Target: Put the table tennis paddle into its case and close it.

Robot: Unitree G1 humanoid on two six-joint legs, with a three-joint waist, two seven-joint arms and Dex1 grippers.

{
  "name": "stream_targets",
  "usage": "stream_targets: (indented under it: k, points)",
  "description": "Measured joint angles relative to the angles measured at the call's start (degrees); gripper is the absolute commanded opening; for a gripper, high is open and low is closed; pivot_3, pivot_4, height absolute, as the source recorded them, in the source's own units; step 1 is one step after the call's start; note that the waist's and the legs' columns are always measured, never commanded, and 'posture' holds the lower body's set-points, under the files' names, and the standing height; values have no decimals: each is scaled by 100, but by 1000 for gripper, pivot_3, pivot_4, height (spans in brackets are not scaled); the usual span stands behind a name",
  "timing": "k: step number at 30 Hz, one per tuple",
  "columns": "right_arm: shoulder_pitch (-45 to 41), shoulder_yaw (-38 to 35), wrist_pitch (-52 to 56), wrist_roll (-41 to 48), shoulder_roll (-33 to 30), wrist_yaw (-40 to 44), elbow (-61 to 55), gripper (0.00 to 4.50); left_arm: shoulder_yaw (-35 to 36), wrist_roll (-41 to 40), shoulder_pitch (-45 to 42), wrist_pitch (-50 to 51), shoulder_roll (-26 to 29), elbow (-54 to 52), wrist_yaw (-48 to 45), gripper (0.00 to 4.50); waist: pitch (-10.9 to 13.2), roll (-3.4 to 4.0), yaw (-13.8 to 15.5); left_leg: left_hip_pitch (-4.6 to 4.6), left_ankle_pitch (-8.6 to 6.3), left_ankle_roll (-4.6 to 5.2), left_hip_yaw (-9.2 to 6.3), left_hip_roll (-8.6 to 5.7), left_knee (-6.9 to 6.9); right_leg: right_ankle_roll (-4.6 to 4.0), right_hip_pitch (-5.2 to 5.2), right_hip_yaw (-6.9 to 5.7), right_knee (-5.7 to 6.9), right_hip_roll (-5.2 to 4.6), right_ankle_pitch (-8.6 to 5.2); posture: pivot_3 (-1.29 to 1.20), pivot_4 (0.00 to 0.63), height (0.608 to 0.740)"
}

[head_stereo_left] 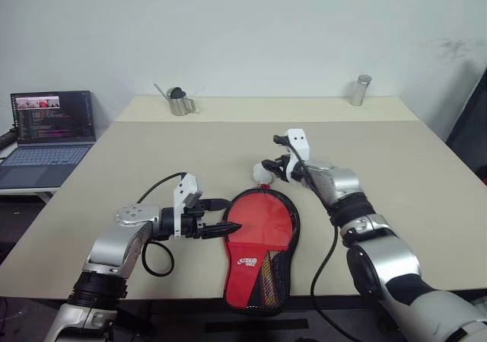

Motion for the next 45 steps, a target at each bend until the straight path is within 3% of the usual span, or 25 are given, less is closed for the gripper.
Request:
stream_targets:
  k: [7,16,19,24,26,32,45]
  points:
    - [-331,-119,-1096,-342,479,-293,1392,2629,2,-7,2,-1,18,-1,12,3831,1,2,-18,0,0,0,0,0,-1,0,0,0,0,0,0,0,150,740]
    - [-402,128,-1619,-1056,717,-462,1766,2629,-64,101,-210,-209,-20,134,-22,3831,1,2,-40,3,1,-1,-1,1,0,-1,0,0,4,0,0,0,150,740]
    - [-402,266,-1697,-1281,716,-487,1799,2047,-197,255,-409,-461,-90,403,-51,3831,1,2,-40,5,1,-1,1,0,-1,-1,1,2,5,0,0,0,150,740]
    - [-401,280,-1735,-1459,714,-506,1823,442,-565,578,-643,-871,-431,932,-166,3831,0,2,-39,5,1,-1,2,0,-1,-1,1,2,6,0,0,0,150,740]
    - [-399,274,-1747,-1490,722,-523,1827,16,-693,705,-739,-1042,-576,1133,-184,3831,0,2,-39,5,1,-1,2,0,0,-1,1,2,7,0,0,0,150,740]
    - [-398,254,-1750,-1550,745,-566,1830,16,-1093,1093,-820,-1477,-982,1706,-261,3831,0,3,-40,7,1,-1,3,1,0,-1,1,3,9,0,0,0,150,740]
    - [-378,98,-1734,-1530,709,-578,1830,16,-1019,1291,-930,-2230,-1165,2383,-123,3831,-5,7,-37,28,1,-1,3,0,1,-1,19,4,17,-1,0,0,150,740]
